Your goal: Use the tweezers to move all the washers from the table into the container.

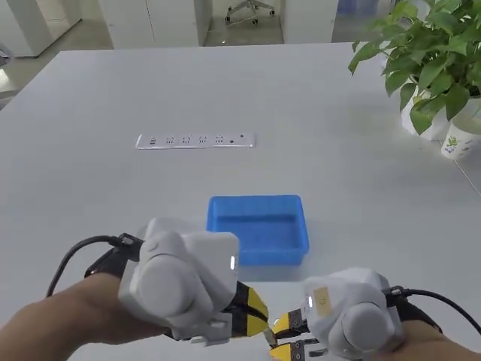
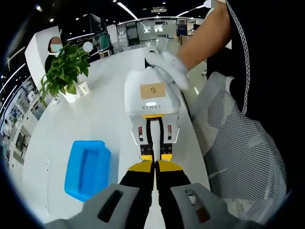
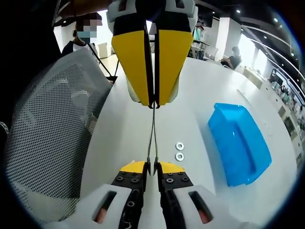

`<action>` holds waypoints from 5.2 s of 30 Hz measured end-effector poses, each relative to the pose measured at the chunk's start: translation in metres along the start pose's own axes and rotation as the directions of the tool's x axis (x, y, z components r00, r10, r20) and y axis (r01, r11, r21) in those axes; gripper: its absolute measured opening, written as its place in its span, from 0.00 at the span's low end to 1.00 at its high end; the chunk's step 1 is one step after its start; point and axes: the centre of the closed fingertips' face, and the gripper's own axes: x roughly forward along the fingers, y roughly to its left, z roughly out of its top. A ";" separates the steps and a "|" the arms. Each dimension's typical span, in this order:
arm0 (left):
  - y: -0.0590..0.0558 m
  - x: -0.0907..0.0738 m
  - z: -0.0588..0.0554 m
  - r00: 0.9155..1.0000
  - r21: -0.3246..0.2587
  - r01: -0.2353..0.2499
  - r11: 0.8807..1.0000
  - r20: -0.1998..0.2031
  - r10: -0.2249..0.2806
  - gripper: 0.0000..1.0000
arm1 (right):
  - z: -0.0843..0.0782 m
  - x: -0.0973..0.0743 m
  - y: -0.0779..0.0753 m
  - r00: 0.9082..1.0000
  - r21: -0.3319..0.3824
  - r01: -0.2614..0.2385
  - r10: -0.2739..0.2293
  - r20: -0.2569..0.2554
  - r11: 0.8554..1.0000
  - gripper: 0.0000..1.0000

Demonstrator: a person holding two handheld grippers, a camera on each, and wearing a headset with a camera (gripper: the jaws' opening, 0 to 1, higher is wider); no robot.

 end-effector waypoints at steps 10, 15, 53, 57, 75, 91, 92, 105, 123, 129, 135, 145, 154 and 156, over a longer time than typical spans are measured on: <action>0.000 0.005 0.008 0.999 0.028 0.020 0.999 0.036 -0.021 0.05 | -0.002 -0.003 0.001 1.000 0.028 0.011 -0.011 0.019 1.000 0.09; -0.002 0.009 0.002 1.000 0.049 0.029 0.998 0.010 -0.030 0.08 | -0.003 -0.003 0.000 1.000 0.026 0.013 -0.014 0.020 1.000 0.09; 0.001 0.006 0.007 0.998 0.021 0.028 0.999 0.055 -0.029 0.04 | 0.006 -0.010 -0.007 0.999 0.002 0.033 -0.033 0.034 0.999 0.12; 0.006 0.005 0.009 0.998 0.026 0.022 0.999 0.062 -0.023 0.04 | 0.007 -0.013 -0.013 0.998 0.006 0.049 -0.049 0.046 0.999 0.12; 0.016 0.009 0.005 0.998 0.056 0.007 0.998 0.063 -0.011 0.04 | -0.001 -0.013 -0.026 0.995 0.020 0.092 -0.093 0.046 0.996 0.13; 0.022 0.017 -0.001 0.998 0.029 0.028 0.999 0.052 -0.030 0.04 | -0.008 -0.006 -0.029 0.996 0.038 0.080 -0.081 0.040 0.996 0.13; 0.023 0.017 -0.001 0.998 0.030 0.026 0.999 0.052 -0.027 0.04 | -0.008 -0.006 -0.030 0.996 0.038 0.080 -0.081 0.041 0.996 0.13; 0.026 0.017 -0.001 0.998 0.000 0.027 1.000 0.058 -0.027 0.04 | -0.009 -0.003 -0.031 0.997 0.049 0.069 -0.071 0.039 0.996 0.13; 0.034 0.020 0.001 0.996 -0.057 0.032 0.998 0.083 -0.028 0.04 | -0.011 -0.004 -0.033 0.997 0.083 0.068 -0.071 0.038 0.994 0.13; 0.035 0.021 0.002 0.996 -0.080 0.044 0.996 0.085 -0.037 0.04 | -0.008 -0.008 -0.033 0.996 0.093 0.071 -0.076 0.052 0.993 0.14; 0.036 0.021 -0.001 0.996 -0.100 0.048 0.994 0.082 -0.040 0.04 | -0.006 -0.008 -0.034 0.995 0.106 0.071 -0.077 0.059 0.992 0.14; 0.034 0.025 -0.006 0.997 -0.099 0.057 0.993 0.058 -0.052 0.05 | -0.006 -0.007 -0.033 0.996 0.124 0.064 -0.072 0.060 0.990 0.13; 0.033 0.025 -0.007 0.997 -0.093 0.059 0.994 0.053 -0.055 0.05 | -0.006 -0.007 -0.033 0.996 0.142 0.055 -0.064 0.056 0.988 0.12; 0.033 0.026 -0.007 0.997 -0.091 0.059 0.994 0.054 -0.054 0.04 | -0.006 -0.007 -0.033 0.996 0.145 0.053 -0.062 0.056 0.988 0.12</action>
